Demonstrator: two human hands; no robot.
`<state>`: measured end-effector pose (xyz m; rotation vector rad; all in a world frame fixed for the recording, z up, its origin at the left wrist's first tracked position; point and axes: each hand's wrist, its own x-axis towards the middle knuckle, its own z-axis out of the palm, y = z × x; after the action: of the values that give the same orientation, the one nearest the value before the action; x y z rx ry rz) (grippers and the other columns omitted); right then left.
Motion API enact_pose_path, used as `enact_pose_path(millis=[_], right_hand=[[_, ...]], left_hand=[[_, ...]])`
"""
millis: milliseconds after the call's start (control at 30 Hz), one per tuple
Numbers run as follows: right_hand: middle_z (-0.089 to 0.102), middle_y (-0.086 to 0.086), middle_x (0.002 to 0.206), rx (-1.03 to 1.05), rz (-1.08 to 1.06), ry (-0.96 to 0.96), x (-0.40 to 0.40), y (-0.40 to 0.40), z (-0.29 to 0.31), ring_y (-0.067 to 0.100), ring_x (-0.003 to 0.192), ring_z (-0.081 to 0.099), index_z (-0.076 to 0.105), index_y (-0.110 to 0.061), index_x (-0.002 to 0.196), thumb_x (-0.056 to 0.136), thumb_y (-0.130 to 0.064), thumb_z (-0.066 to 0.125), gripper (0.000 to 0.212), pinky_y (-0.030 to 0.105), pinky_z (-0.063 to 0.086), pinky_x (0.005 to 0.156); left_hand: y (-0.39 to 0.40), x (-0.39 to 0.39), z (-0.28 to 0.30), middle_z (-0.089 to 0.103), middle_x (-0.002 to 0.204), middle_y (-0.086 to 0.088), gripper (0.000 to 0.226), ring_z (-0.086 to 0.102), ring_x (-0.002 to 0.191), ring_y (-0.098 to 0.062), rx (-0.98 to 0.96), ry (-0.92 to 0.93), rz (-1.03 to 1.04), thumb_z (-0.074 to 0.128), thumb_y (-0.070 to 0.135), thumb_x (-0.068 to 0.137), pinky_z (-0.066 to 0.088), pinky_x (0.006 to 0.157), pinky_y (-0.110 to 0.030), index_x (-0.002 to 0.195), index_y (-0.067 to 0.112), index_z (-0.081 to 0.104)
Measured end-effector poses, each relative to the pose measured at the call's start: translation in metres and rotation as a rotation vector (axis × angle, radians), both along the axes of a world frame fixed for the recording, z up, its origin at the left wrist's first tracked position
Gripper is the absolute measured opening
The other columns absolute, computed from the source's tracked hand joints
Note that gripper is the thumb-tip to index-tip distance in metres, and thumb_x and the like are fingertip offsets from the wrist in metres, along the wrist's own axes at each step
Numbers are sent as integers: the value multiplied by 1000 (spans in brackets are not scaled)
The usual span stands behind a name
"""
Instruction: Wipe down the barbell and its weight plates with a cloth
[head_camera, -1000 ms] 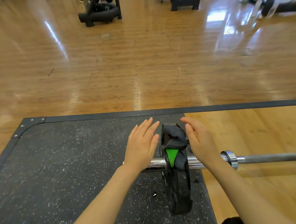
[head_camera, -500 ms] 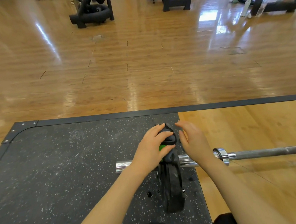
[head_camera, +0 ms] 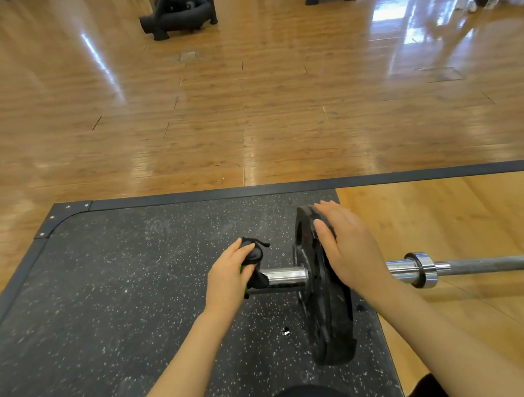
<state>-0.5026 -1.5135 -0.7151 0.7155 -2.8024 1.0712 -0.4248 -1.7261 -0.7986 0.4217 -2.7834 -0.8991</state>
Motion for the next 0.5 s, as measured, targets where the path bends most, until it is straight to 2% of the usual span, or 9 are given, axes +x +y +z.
enact_pose_path(millis=[133,267,367,500], right_hand=[[45,4,148,90,13,-49,5,-11,-6,18,143,30,49,-9,141,102,-28,43,43,30,22,116],[44,8,148,167,35,-38,8,-14,-13,21,144,30,48,-6,141,103,-25,40,43,38,22,119],[41,9,151,169,26,-42,7,-11,-18,21,145,27,45,-4,142,104,-22,38,43,38,21,119],[42,11,150,146,10,-25,8,-11,-23,22,144,28,47,-1,140,103,-18,39,42,39,23,119]], left_hand=[[-2,1,-24,50,143,-8,39,46,132,-27,-51,-43,-55,67,10,88,33,108,-32,127,10,63],[-6,9,-44,59,133,-7,35,55,123,-26,-242,-7,-103,65,25,92,41,103,-45,123,11,64],[-9,13,-57,63,126,-7,39,61,115,-25,-412,53,-131,69,29,88,36,107,-57,122,11,64],[9,4,-65,59,128,-20,45,59,116,-34,-511,146,-304,63,28,89,36,107,-54,129,9,59]])
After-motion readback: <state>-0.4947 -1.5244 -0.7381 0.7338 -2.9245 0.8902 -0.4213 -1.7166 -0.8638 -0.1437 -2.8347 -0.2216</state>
